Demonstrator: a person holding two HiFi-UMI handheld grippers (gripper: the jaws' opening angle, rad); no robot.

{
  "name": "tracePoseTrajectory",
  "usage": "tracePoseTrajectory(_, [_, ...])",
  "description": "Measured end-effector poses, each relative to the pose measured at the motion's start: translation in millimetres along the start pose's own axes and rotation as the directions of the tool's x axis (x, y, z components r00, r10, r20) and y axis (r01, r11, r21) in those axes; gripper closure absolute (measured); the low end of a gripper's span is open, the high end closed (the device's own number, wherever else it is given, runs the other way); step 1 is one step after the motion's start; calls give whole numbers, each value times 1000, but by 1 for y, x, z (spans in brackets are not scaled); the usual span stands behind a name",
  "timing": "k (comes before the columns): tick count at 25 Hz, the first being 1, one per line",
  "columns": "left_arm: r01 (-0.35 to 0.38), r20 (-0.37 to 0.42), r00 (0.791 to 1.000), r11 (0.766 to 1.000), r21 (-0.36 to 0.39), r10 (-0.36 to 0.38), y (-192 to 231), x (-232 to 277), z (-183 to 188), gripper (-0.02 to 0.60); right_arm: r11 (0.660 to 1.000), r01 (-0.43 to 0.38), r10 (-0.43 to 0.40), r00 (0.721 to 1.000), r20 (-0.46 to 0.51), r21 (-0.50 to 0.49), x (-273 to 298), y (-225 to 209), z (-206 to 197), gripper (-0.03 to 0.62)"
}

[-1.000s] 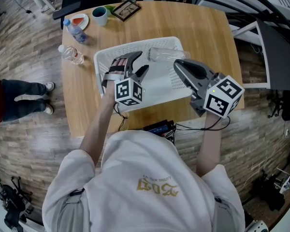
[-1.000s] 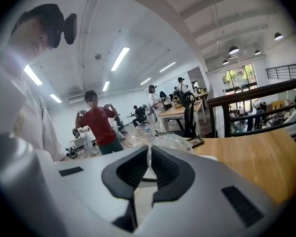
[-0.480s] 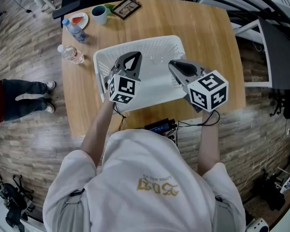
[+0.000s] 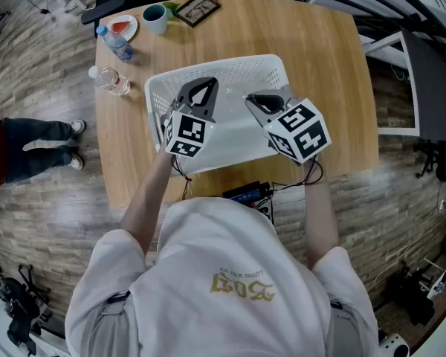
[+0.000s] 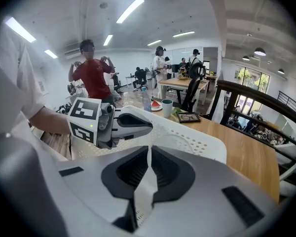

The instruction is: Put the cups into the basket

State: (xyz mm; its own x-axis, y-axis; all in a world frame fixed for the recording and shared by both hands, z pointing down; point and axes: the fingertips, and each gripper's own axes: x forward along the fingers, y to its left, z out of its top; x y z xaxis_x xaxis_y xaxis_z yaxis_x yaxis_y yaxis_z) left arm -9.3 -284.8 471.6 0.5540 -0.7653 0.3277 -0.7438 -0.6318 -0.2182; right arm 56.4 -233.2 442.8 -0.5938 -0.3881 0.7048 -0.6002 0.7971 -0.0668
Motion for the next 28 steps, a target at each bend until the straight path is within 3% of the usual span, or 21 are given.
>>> tracePoseTrajectory(9, [-17,-31,999,999,-36,16,0,5,-6,576,998,-39,32,991,-132,-54,34,3,-18,568])
tracePoseTrajectory(16, [43,-106,993,998,-53,-48,-15,6,-17,576,994,-68,46,972,-231,-90,59,8,-39,568])
tracePoseTrajectory(23, [-1,-158,987,996,-86,-13,-7,9,-29,575,988,-96,52,943,-330,-118,77,16,-58,568])
tracePoseTrajectory(28, [-14,-244,970,989,-147,-22,-13,14,-47,576,983,-97,32,925,-380,-155,88,13,-70,568])
